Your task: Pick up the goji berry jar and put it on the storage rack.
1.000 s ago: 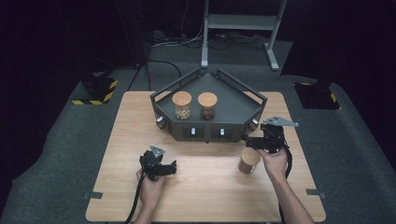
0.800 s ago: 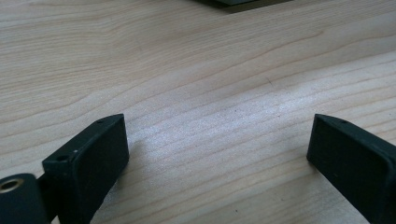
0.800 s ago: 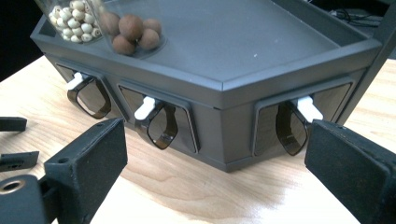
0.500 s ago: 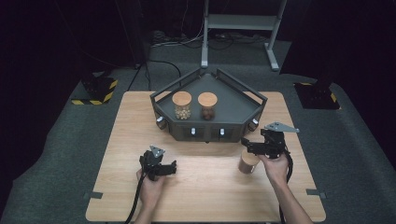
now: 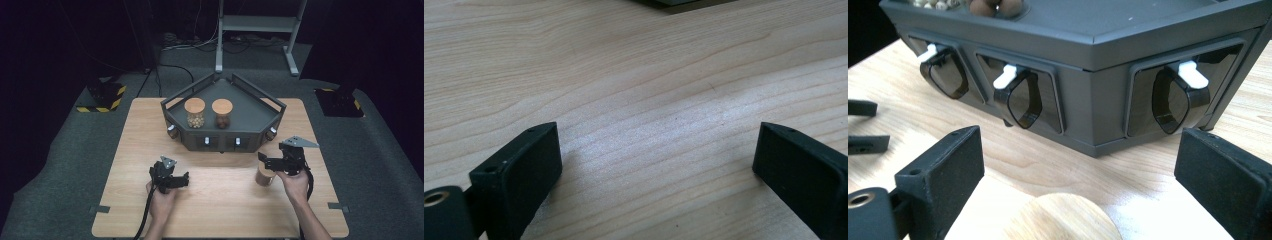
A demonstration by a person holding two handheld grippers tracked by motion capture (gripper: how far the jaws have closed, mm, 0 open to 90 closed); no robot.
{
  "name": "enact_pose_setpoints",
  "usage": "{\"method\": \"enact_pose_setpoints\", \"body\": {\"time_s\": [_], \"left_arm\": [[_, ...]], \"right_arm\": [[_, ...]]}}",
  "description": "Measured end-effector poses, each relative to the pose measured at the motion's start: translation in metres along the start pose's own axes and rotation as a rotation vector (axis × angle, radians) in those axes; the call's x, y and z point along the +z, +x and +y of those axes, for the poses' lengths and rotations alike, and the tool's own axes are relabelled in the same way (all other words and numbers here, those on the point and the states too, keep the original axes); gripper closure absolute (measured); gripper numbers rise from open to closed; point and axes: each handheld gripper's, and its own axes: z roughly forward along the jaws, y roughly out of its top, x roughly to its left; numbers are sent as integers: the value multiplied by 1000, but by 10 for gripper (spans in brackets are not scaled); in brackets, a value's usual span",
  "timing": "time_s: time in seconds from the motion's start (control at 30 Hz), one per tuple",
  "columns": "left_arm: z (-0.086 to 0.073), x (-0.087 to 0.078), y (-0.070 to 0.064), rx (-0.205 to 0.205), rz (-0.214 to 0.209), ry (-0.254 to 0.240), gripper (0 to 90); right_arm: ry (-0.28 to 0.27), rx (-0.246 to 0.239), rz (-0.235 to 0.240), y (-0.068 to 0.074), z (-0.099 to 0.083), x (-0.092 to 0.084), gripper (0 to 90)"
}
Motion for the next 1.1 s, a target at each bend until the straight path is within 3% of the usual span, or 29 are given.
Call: {"method": "enact_pose_setpoints", "body": {"time_s": [1.1], "left_arm": [[0,0,0,0,0,0,56]], "right_arm": [[23,-8,7,-1,-30,-1,51]]}}
